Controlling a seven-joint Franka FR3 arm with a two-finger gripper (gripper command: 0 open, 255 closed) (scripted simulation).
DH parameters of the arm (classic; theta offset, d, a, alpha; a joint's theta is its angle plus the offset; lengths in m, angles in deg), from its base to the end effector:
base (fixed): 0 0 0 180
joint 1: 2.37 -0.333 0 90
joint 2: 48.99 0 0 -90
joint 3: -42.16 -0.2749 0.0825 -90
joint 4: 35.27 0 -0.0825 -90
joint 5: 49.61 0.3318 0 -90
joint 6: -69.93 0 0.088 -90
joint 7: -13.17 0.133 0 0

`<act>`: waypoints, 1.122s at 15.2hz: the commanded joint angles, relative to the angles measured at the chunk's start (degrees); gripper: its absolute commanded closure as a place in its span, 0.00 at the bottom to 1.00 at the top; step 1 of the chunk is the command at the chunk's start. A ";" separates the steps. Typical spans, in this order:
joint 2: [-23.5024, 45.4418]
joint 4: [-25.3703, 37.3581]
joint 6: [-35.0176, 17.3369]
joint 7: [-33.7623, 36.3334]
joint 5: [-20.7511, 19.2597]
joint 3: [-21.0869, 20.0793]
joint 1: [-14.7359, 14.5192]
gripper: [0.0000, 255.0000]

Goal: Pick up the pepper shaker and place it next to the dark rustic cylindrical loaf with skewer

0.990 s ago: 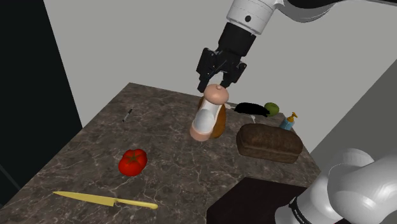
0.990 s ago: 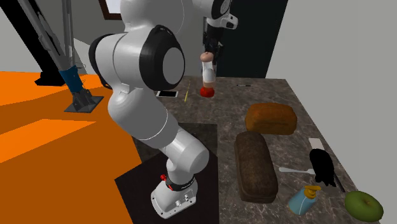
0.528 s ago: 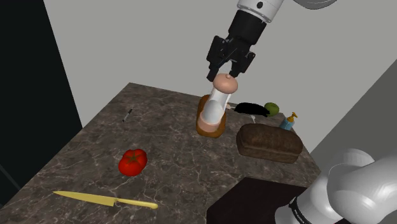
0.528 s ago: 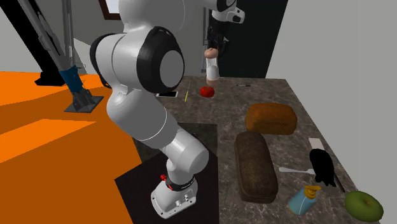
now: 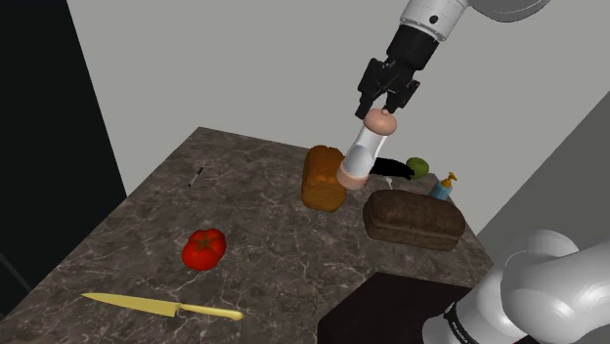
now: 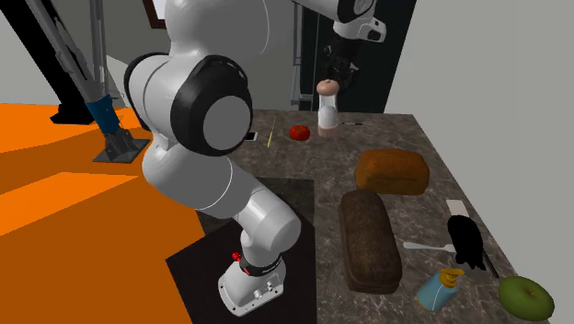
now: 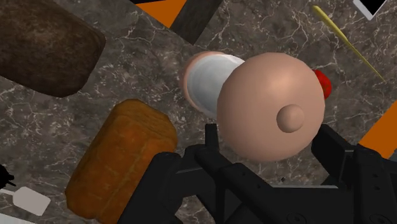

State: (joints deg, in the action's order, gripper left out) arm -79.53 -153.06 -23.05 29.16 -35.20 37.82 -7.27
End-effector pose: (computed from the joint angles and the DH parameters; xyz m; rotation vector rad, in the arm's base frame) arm 0.3494 0.0954 0.5886 -2.9056 0.1848 -0.0737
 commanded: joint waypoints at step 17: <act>3.71 5.66 6.89 -25.12 -8.32 20.91 6.77 1.00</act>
State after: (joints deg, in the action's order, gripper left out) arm -76.87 -148.44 -16.42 5.76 -43.14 57.37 -0.81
